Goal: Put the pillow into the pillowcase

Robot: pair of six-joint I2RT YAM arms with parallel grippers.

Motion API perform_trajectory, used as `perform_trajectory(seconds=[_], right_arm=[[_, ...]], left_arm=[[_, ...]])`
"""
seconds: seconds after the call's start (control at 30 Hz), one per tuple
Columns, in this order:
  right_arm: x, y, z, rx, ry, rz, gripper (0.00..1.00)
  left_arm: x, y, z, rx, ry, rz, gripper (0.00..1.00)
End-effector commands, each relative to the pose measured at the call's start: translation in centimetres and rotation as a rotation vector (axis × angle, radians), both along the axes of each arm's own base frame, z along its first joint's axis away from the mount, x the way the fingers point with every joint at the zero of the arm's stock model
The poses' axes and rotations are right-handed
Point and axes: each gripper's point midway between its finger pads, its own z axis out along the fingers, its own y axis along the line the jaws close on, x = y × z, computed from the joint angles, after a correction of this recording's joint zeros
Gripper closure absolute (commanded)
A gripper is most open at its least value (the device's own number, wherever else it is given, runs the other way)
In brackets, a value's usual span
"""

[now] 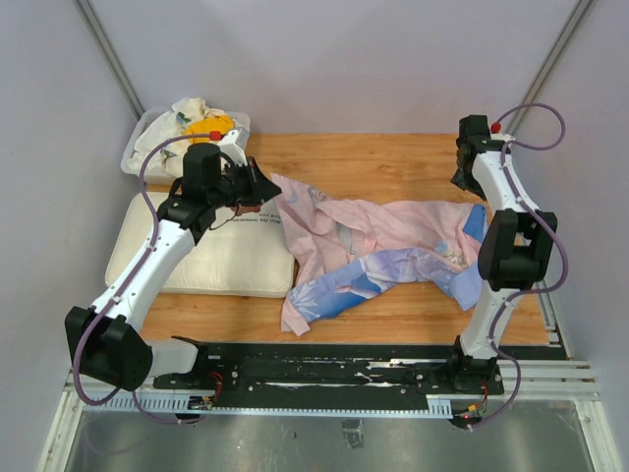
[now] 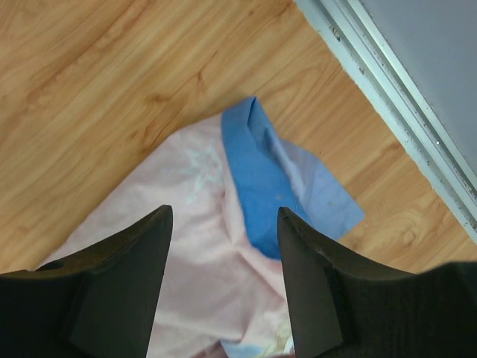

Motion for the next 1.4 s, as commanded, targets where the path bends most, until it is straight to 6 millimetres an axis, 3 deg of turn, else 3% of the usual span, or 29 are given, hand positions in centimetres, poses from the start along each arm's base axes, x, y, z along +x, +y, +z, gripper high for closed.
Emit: perform_trajectory(seconds=[0.0, 0.27, 0.43, 0.57, 0.6, 0.67, 0.77, 0.87, 0.97, 1.07, 1.23, 1.37], right_arm=[[0.4, -3.6, -2.0, -0.030, 0.101, -0.102, 0.40], [0.1, -6.2, -7.3, 0.054, 0.242, -0.163, 0.37], [0.2, -5.2, -10.0, 0.169, 0.288, -0.153, 0.37], [0.7, -3.2, -10.9, 0.272, 0.272, -0.136, 0.39], [0.8, -2.8, -11.0, 0.288, 0.267, -0.129, 0.45], [1.0, -2.4, -11.4, 0.308, 0.263, -0.115, 0.71], [0.8, -2.5, -11.3, 0.297, 0.264, -0.109, 0.98], [1.1, -2.9, -9.8, 0.271, 0.236, -0.092, 0.99], [2.2, -2.9, -6.5, 0.256, 0.141, -0.057, 0.99], [4.2, -2.6, -0.4, 0.249, -0.049, 0.006, 0.99], [5.8, -1.7, 13.8, 0.211, -0.464, 0.151, 0.99], [4.4, -0.9, 24.3, 0.167, -0.758, 0.261, 0.99]], left_arm=[[0.2, 0.3, 0.8, 0.002, -0.034, -0.001, 1.00], [0.7, 0.2, 0.4, 0.008, -0.026, -0.003, 1.00], [1.0, 0.0, 0.0, 0.007, -0.016, -0.005, 1.00], [1.2, 0.0, -0.1, 0.010, -0.014, -0.003, 1.00], [1.1, 0.1, -0.1, 0.011, -0.013, -0.002, 1.00], [1.1, 0.1, -0.1, 0.012, -0.016, -0.002, 1.00], [1.3, 0.2, -0.1, 0.015, -0.016, 0.007, 1.00], [1.6, 0.1, -0.2, 0.012, -0.012, 0.013, 1.00], [2.3, -0.1, 0.2, 0.000, -0.007, 0.021, 1.00], [3.7, -0.6, 2.1, -0.033, -0.024, 0.026, 1.00], [5.9, -1.8, 9.9, -0.113, -0.159, 0.002, 1.00], [6.5, -2.4, 15.6, -0.155, -0.258, -0.024, 1.00]])
